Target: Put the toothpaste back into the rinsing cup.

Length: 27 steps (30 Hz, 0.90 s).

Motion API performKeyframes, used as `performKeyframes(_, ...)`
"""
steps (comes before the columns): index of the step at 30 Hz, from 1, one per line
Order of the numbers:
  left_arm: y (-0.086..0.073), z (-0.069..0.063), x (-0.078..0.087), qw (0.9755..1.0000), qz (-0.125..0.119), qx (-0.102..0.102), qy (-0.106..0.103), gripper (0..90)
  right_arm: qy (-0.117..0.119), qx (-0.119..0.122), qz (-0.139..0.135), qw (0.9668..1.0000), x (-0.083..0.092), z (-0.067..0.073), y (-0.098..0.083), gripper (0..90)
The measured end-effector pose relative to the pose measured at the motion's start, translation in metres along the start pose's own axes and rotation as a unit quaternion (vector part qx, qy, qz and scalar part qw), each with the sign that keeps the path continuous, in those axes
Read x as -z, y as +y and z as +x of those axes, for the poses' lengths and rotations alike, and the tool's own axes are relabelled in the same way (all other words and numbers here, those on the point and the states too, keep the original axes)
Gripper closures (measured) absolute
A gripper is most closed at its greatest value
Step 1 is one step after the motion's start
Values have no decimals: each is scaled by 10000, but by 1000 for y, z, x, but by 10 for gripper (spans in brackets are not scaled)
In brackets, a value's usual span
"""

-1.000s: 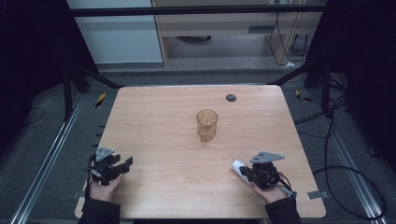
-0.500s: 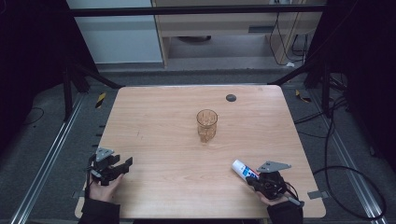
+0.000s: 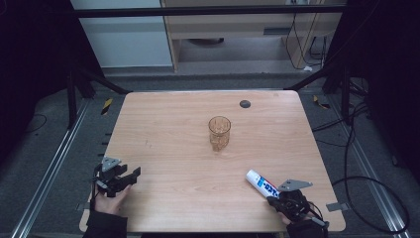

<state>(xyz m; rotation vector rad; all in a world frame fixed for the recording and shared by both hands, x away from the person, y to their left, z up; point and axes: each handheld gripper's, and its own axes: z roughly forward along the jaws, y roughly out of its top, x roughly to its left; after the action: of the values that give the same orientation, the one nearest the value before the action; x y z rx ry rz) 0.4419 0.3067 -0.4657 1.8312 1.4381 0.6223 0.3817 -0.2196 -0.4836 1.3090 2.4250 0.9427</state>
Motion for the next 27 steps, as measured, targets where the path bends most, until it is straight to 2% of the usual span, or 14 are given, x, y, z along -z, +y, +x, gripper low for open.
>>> performKeyframes(2,0,0,0,10000,2,0,1,426,-2,-26,-5,10000,0,-1,0,900)
performKeyframes(5,0,0,0,10000,-4,-2,4,426,-134,-43,45,9999,-1,-2,-1,900)
performKeyframes(7,0,0,0,10000,-6,-15,10,426,-176,-115,25,9998,-1,-5,-1,900)
performKeyframes(10,0,0,0,10000,-9,1,1,427,-360,-259,-39,9990,1,-11,-1,900)
performKeyframes(12,0,0,0,10000,-10,-3,-1,426,-402,-275,-55,9988,1,-13,-1,900)
performKeyframes(22,0,0,-1,10000,12,-29,0,427,-782,-597,-142,9950,1,-31,2,900)
performKeyframes(27,0,0,-1,10000,15,-33,0,428,-884,-698,-196,9934,-2,-41,5,900)
